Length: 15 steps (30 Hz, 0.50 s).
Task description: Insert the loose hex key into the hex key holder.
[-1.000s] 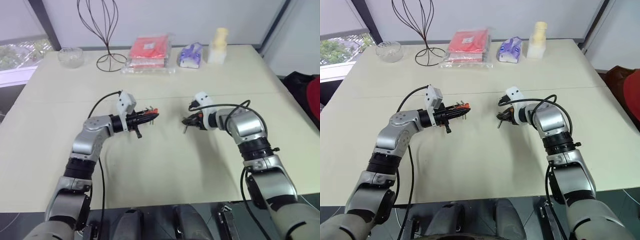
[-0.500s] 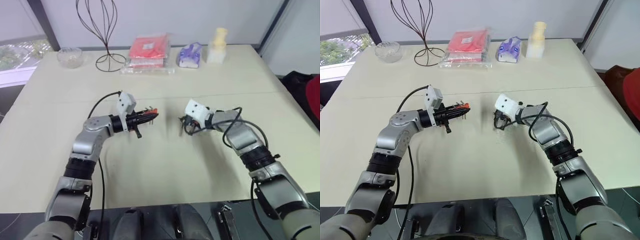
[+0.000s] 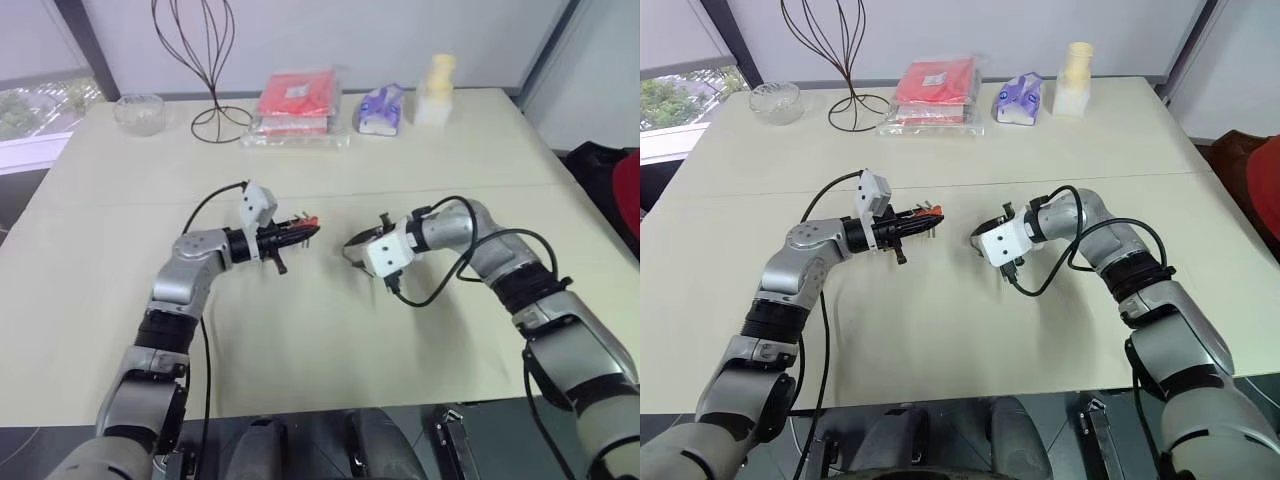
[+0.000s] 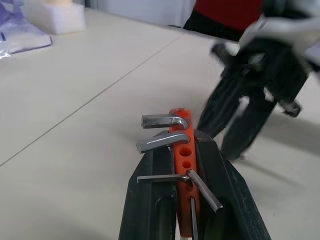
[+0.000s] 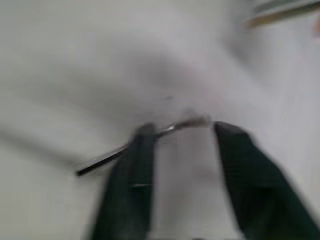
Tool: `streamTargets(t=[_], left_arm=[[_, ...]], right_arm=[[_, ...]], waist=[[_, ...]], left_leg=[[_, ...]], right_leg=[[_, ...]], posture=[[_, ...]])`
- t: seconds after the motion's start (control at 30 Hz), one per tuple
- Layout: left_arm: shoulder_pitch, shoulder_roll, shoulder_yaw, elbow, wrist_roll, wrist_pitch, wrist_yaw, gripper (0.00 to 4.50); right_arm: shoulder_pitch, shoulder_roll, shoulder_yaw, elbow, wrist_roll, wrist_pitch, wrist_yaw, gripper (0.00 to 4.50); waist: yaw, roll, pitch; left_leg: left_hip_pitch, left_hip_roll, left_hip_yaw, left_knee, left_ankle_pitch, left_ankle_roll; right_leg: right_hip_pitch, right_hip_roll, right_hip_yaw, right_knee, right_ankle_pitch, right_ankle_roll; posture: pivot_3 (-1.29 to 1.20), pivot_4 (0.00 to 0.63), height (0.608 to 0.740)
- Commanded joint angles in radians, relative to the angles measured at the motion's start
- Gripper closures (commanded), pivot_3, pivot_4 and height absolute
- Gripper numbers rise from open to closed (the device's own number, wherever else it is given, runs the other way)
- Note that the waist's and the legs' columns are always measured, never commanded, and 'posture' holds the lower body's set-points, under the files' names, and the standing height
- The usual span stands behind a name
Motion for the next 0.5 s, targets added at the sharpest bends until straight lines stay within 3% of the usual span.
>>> streamTargets(t=[0.03, 0.2, 0.5], left_arm=[[0.011, 0.002, 0.011, -0.044, -0.005, -0.013, 0.01, 4.5], [0.032, 0.01, 0.018, -0.066, -0.008, -0.006, 0.021, 4.5], [0.029, 0.009, 0.012, -0.054, -0.001, -0.017, 0.033, 4.5]], right_arm=[[-0.024, 0.016, -0.068, 0.007, 0.035, 0.175, 0.012, 1.09], [-0.024, 0.037, -0.214, -0.156, 0.235, 0.756, 0.121, 1.09], [0.094, 0.027, -0.206, -0.467, 0.287, 1.263, 0.118, 1.09]], waist=[[0.0, 0.0, 0.0], [0.009, 0.0, 0.0], [0.029, 0.0, 0.0]], left_leg=[[0.0, 0.0, 0.0, 0.0, 0.0, 0.0], [0.0, 0.0, -0.001, 0.0, 0.0, 0.0], [-0.001, -0.001, -0.001, 0.0, -0.002, 0.004]], right_leg=[[0.0, 0.0, 0.0, 0.0, 0.0, 0.0], [0.0, -0.001, 0.0, 0.0, 0.0, 0.0], [0.0, -0.002, 0.0, 0.0, 0.0, 0.0]], posture=[[0.0, 0.15, 0.74], [0.0, 0.15, 0.74], [0.0, 0.15, 0.74]])
